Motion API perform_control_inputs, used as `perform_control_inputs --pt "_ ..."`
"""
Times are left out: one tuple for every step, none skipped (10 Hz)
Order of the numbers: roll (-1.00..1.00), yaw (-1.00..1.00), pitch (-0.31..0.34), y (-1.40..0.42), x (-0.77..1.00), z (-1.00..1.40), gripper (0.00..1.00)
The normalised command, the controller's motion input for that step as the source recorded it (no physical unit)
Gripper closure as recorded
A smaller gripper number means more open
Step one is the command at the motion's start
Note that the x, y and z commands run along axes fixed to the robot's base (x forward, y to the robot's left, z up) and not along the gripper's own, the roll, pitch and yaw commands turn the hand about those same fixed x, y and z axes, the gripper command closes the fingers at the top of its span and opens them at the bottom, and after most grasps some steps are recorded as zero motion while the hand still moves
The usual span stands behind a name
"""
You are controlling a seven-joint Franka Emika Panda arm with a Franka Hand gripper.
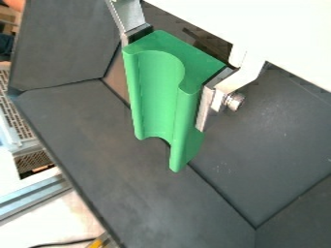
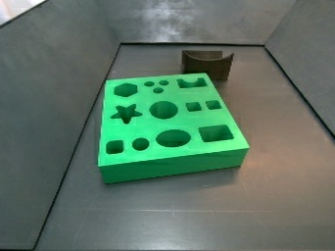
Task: Pick up the arch object. Move up. Place the arch object on the fixture. Regrasp the arch object. Move to above the board. Insert the arch object.
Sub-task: Move to above the board.
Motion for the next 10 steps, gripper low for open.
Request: perform_control_inputs --pt "-0.05 -0.02 0.02 0.0 -0.13 1.0 1.0" --pt "-0.05 -0.02 0.037 0.0 -0.13 1.0 1.0" --pt "-0.05 -0.02 0.043 -0.01 -0.11 0.97 1.0" --pt "-0.05 -0.01 0.054 -0.01 -0.09 0.84 1.0" --pt "-0.05 0.0 0.078 -0.01 -0.04 0.54 1.0" --pt "-0.05 0.01 0.095 -0.02 -0.02 0.42 1.0" --pt "-0.05 0.02 0.126 -0.02 0.01 0.19 1.0" --pt "-1.0 -0.04 -0.039 -1.0 -0.19 -0.14 1.0" --pt "-1.0 -0.04 -0.042 -1.0 -0.18 -0.15 1.0" --pt "-1.0 -0.04 -0.051 -1.0 -0.19 -0.15 1.0"
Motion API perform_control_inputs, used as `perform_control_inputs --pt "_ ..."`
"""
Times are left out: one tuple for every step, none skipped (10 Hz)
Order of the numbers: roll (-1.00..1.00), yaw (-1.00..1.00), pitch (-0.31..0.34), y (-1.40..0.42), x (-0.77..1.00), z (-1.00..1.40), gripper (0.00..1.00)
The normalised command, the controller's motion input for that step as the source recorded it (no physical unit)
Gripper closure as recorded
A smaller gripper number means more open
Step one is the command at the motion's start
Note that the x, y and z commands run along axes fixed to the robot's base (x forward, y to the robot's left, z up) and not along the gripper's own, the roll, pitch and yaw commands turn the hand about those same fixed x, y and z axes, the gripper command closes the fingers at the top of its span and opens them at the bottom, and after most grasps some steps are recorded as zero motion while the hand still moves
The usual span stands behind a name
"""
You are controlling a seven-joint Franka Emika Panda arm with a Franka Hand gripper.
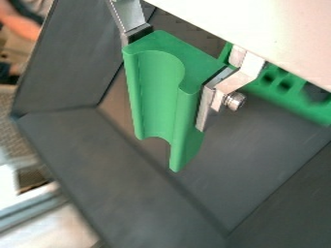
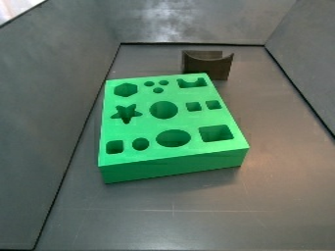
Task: Pick up the arch object. Move up. Place the arch object on the fixture. Regrasp the arch object. Move to above the board. Insert the arch object.
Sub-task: Move to above the board.
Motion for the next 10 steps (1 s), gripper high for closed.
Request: perform_control_inputs --pt "-1.0 -0.05 -0.049 -1.0 -0.19 -0.15 1.0" --pt "-1.0 -0.05 -0.049 -1.0 -0.2 -0.14 1.0" --pt "-1.0 -0.05 -0.05 -1.0 -0.21 -0.15 1.0" --pt "-1.0 -0.06 -0.048 -1.0 -0.21 -0.15 1.0" --pt "-1.0 -0.06 -0.046 -1.0 -0.23 -0.14 1.0" --pt "-1.0 -0.07 -0.048 -1.0 -0.25 -0.15 1.0" --pt "-1.0 -0.07 -0.052 -0.76 -0.21 -0.11 1.0" --pt "-1.0 -0.07 -0.056 -0.55 -0.17 -0.07 1.0" --pt "-0.89 -0.06 -0.052 -0.24 -0.1 -0.04 1.0" --pt "-0.68 -0.04 -0.051 -0.12 -0.08 -0.02 1.0"
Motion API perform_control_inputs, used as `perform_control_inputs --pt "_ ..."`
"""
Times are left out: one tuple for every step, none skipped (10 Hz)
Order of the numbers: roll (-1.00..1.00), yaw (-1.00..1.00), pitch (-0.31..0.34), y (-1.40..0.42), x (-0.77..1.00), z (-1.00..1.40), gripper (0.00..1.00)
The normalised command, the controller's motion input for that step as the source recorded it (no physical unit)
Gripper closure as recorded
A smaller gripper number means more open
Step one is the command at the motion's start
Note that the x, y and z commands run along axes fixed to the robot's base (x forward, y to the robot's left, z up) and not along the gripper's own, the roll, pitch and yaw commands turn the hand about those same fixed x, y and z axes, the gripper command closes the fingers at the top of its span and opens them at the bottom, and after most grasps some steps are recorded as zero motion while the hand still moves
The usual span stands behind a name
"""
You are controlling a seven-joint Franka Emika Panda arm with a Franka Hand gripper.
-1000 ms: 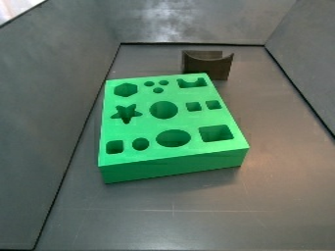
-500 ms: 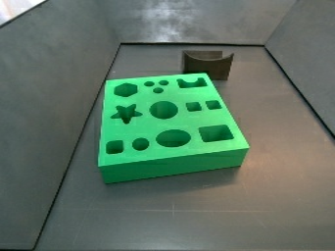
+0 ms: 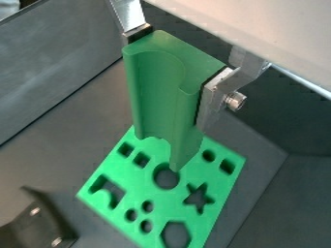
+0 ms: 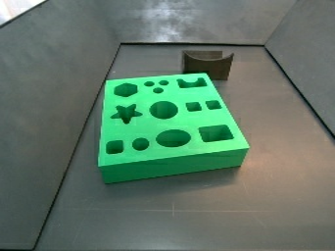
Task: Pick up the arch object. Move up. Place the arch object on the fixture. Regrasp the arch object. Move to above the board. Insert the arch object.
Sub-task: Move to above the board, then insert the arch object.
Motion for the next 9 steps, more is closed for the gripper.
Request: perform_control_inputs --pt "-0.41 -0.02 -0.044 -0.04 -0.06 -0.01 1.0" --pt "-0.23 -0.01 -0.03 -0.02 -0.04 -0.01 1.0" --pt "0.0 0.0 -0.009 0.0 0.0 0.0 1.0" --pt "0.0 0.0 0.0 0.05 -0.03 0.0 1.0" --pt "0.05 0.26 -0.021 0.12 0.1 -0.3 1.0" --pt "-0.01 0.39 0.0 0.28 0.6 -0.68 1.0" --pt "-0.11 0.42 -0.067 0.37 0.52 -0.85 1.0" --pt "-0.17 0.32 -0.023 0.39 0.67 -0.95 1.0" --pt "-0.07 0.18 -0.036 0.27 0.71 -1.0 1.0"
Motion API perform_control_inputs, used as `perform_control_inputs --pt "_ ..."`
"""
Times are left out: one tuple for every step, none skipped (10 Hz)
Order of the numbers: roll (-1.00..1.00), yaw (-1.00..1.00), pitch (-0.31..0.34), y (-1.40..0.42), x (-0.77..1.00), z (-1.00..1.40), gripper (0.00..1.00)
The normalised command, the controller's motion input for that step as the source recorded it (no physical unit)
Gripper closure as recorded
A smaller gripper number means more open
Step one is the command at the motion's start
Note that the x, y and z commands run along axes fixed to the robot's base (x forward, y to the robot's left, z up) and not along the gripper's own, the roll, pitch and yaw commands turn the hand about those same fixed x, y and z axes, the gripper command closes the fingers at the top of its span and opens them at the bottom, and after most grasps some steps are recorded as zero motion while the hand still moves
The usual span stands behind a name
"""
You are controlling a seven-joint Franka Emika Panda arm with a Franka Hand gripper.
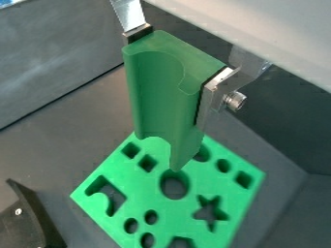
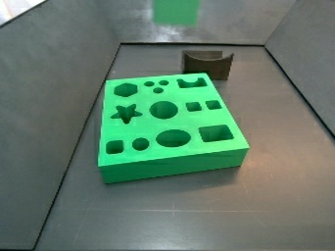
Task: Pick up the arch object. Move up. Place the arch object on the fixture. Regrasp the arch object. Move to above the board. Insert the arch object.
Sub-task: Insert the arch object.
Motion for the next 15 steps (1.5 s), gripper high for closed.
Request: perform_control_inputs --pt "0.03 0.18 0.0 0.24 0.68 -0.86 1.0" --pt "0.08 0.23 0.0 0.29 0.71 -0.71 1.0" --pt "0.21 0.45 0.0 0.24 0.38 -0.58 1.0" --pt "0.24 0.62 -0.02 0.15 0.14 -0.58 1.0" --pt "0.24 0.6 -0.066 0.19 0.1 -0.63 1.0" --pt "0.21 0.48 -0.089 0.23 0.12 -0.58 1.0" --pt "0.17 0.07 0.0 0.22 0.17 -0.51 1.0" --pt "0.08 -0.13 0.004 0.27 0.21 -0.49 1.0" --pt "0.0 -0.22 0.0 0.35 0.1 -0.46 1.0" --pt "0.0 -0.19 0.0 0.36 0.0 -0.39 1.0" --pt "-0.03 -0.11 0.0 0.35 0.0 -0.32 1.0" --pt "-0.16 -0.01 -0.007 0.27 0.0 -0.27 1.0" --pt "-0.19 0.0 -0.04 0.26 0.0 -0.25 1.0" --pt "-0.2 0.0 -0.06 0.24 0.0 -0.25 1.0" --pt "-0.22 0.0 -0.066 0.23 0.0 -0.25 1.0"
